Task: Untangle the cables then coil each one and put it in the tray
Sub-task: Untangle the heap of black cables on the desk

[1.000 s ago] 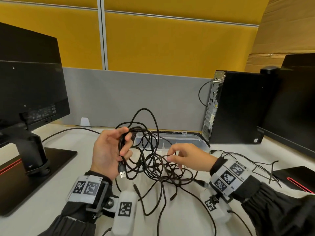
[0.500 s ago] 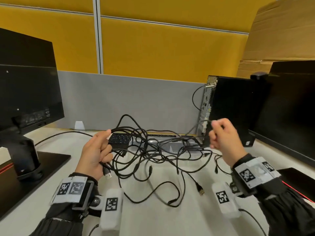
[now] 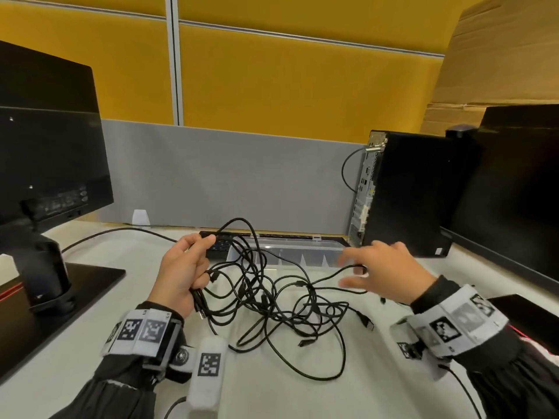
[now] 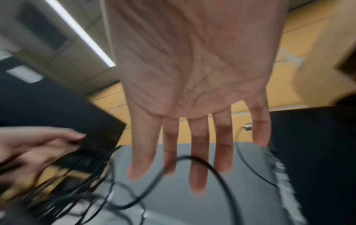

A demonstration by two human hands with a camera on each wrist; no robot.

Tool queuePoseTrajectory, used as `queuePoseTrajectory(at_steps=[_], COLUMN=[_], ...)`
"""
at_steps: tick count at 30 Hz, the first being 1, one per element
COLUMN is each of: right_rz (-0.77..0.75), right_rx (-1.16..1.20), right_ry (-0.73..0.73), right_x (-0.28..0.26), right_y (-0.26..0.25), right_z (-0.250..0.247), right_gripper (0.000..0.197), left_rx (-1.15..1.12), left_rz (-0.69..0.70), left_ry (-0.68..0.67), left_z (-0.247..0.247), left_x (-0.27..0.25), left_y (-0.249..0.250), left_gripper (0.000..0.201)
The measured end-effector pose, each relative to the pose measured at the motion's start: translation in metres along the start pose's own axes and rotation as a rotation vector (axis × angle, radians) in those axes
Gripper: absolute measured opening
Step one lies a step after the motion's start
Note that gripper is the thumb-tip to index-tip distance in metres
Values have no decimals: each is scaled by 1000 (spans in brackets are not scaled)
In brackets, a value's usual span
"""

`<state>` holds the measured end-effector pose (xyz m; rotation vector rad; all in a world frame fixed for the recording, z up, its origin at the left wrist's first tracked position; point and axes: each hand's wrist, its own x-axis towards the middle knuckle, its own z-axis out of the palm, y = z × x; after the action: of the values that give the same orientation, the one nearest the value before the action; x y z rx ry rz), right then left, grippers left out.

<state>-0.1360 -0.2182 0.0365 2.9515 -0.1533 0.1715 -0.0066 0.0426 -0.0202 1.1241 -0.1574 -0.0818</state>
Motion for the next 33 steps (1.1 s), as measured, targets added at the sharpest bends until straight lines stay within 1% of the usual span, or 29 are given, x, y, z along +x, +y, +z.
queuePoseTrajectory(at_steps=[2, 4, 6, 7, 9, 11, 12, 14, 15, 17, 18, 19, 20, 22, 23, 24, 25, 26, 27, 28, 29, 30, 32, 33], right_rz=[-109, -203, -219, -217, -248, -325, -340, -282, -223, -95, -36, 26, 99, 289, 389, 482, 567, 630, 667, 661, 607, 521, 375, 342], right_rx=[-66, -70, -96, -101, -84, 47, 163, 509, 732, 1161, 1334, 1495, 1659, 1954, 2060, 2135, 2150, 2097, 1971, 1798, 1595, 1384, 961, 701], right_ry=[19, -39, -116, -132, -98, -1, 42, 105, 130, 131, 138, 183, 283, 603, 768, 897, 969, 976, 930, 858, 789, 738, 633, 566], right_x=[4, 14, 28, 33, 40, 44, 45, 46, 46, 44, 43, 43, 44, 46, 47, 47, 46, 46, 45, 44, 44, 43, 40, 39], right_y=[-23, -46, -61, -65, -68, -65, -59, -43, -33, -14, -6, 1, 8, 25, 35, 44, 52, 57, 60, 59, 57, 53, 44, 38], right_z=[7, 19, 30, 34, 37, 34, 31, 21, 14, 0, -6, -10, -13, -17, -16, -15, -11, -7, 0, 6, 13, 20, 30, 33], right_gripper=[45, 46, 43, 41, 34, 27, 23, 20, 22, 26, 26, 25, 22, 20, 22, 26, 28, 29, 28, 25, 23, 23, 31, 38], left_rx=[-10, -17, -24, -27, -33, -35, -35, -34, -30, -6, 11, 23, 26, 9, 1, -2, 1, 8, 16, 24, 31, 36, 34, 29], left_rz=[-16, -22, -27, -31, -37, -36, -33, -29, -27, -29, -32, -34, -35, -39, -42, -46, -48, -49, -51, -54, -57, -59, -61, -60], left_ry=[-18, -37, -50, -54, -56, -50, -44, -33, -31, -41, -49, -57, -64, -66, -65, -65, -68, -71, -75, -80, -84, -85, -80, -77], left_z=[2, 4, 3, 2, 1, 1, 1, -1, -1, -3, -3, -2, -2, -1, -1, -1, -1, 0, 1, 1, 2, 2, 2, 2], left_x=[-1, -2, -3, -3, -3, -2, -1, 0, 0, 0, -1, -2, -3, -4, -4, -4, -5, -5, -5, -5, -5, -6, -6, -6], left_y=[-1, -2, -1, 0, 0, 1, 2, 3, 5, 6, 7, 7, 7, 7, 7, 7, 7, 6, 6, 5, 5, 5, 5, 5], left_gripper=[24, 24, 23, 23, 23, 23, 24, 24, 24, 24, 24, 24, 23, 23, 23, 24, 24, 25, 25, 25, 26, 26, 25, 24])
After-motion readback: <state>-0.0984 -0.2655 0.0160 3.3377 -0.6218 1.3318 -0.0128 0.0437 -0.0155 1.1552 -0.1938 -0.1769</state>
